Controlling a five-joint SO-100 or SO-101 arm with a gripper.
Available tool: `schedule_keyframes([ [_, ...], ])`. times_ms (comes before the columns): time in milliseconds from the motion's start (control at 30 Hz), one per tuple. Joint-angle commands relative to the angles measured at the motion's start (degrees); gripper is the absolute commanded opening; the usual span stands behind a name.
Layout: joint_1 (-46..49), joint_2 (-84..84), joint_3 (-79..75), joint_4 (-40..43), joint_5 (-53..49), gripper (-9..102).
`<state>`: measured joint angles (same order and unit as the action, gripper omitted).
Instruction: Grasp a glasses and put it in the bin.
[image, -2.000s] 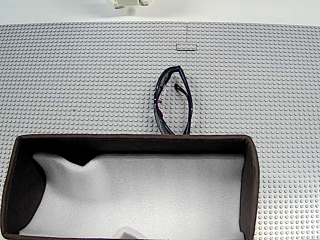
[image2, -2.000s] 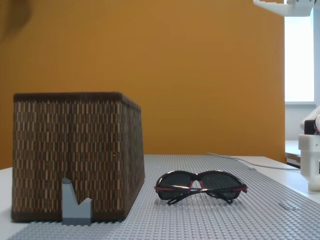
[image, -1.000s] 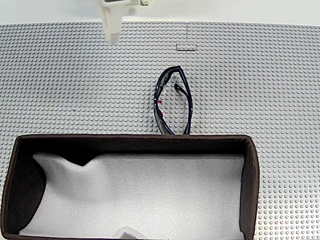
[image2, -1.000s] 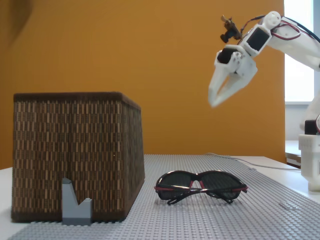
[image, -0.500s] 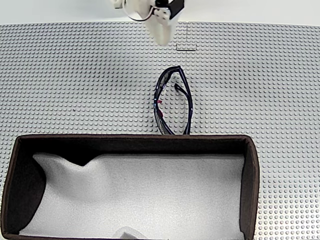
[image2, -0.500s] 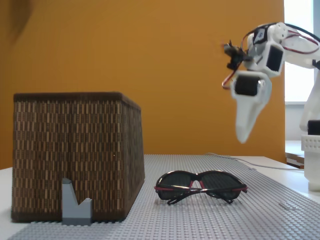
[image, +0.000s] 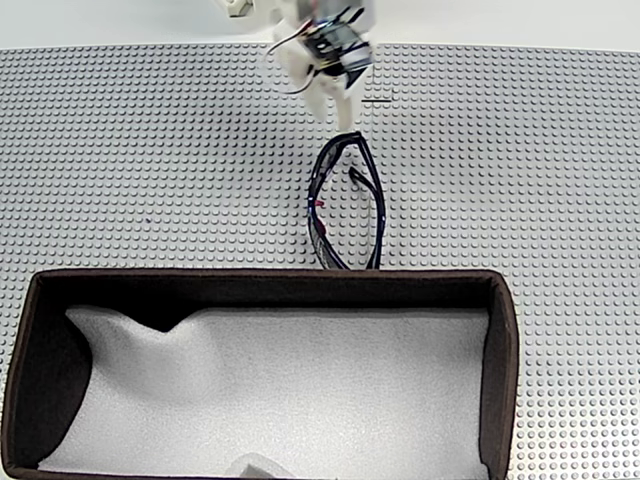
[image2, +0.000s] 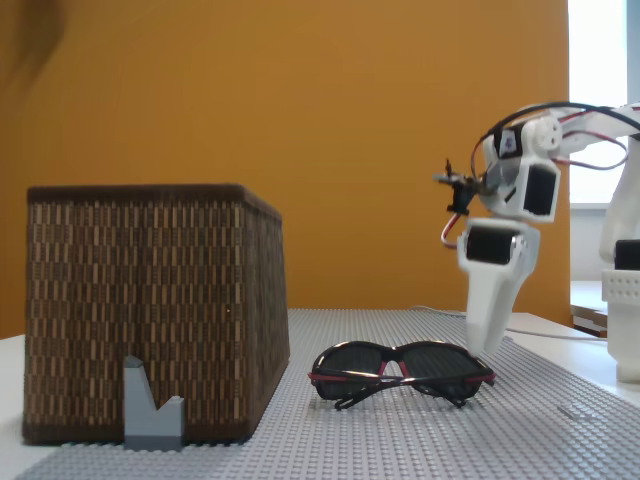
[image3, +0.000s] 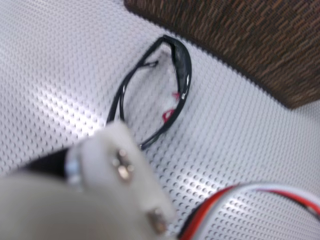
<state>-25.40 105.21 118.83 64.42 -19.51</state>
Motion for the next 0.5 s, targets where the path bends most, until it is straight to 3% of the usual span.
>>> schedule_keyframes([
  [0,0.9,-0.2,0.4,-0.5,-1.3,31],
  [133,1.2,-1.1,0.9,-1.9,-1.8,31],
  [267,1.8,-1.1,0.8,-3.1,-2.2,0],
  [467,1.8,-1.6,1.4,-5.4,-2.3,0],
])
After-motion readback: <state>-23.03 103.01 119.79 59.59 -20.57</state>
